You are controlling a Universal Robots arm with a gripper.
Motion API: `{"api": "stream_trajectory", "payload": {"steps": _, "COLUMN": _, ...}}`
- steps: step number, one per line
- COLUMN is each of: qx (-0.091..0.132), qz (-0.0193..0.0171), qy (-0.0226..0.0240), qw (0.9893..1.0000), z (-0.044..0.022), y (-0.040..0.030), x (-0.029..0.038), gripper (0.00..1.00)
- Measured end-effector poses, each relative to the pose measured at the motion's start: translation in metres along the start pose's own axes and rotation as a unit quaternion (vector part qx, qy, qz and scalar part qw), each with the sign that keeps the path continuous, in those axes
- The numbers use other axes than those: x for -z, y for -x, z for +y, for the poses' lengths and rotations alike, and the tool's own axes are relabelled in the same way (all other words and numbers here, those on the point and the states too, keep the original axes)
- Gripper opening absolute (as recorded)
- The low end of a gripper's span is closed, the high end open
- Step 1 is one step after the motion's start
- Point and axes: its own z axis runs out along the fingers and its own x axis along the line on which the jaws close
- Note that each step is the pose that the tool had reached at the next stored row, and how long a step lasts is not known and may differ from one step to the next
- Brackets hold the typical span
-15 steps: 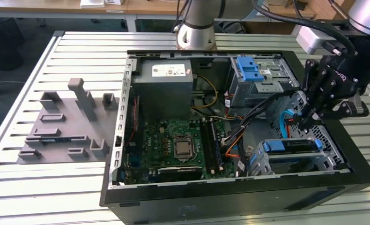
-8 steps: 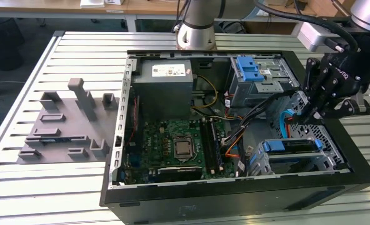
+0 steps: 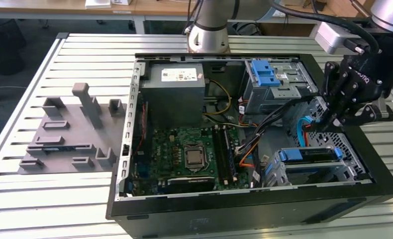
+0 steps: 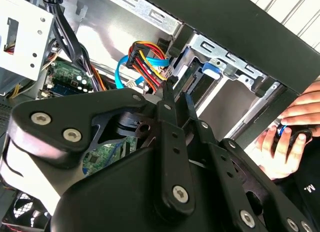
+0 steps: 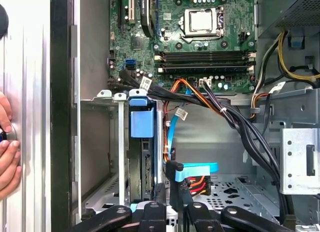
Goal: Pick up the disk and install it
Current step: 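Insert the first disk wire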
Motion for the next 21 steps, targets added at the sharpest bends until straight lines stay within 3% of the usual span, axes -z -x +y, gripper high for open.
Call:
{"api": "stream_trajectory", "payload": {"steps": 6, "qx": 0.000, "qz": -0.0022, "qy": 0.0000, "qw": 1.0000, "z": 0.0014, "y": 0.0017, "x": -0.0003, "gripper": 0.25}}
{"api": "stream_trajectory", "payload": {"steps": 7, "qx": 0.000, "qz": -0.0022, "qy": 0.0000, "qw": 1.0000, "z": 0.0015, "y": 0.0026, "x": -0.0003, "gripper": 0.32}}
{"api": "stream_trajectory", "payload": {"steps": 12, "qx": 0.000, "qz": -0.0022, "qy": 0.0000, "qw": 1.0000, "z": 0.0016, "y": 0.0082, "x": -0.0012, "gripper": 0.32}}
{"api": "stream_trajectory", "payload": {"steps": 21, "qx": 0.000, "qz": -0.0019, "qy": -0.0008, "qw": 1.0000, "z": 0.0013, "y": 0.0091, "x": -0.0062, "gripper": 0.30}}
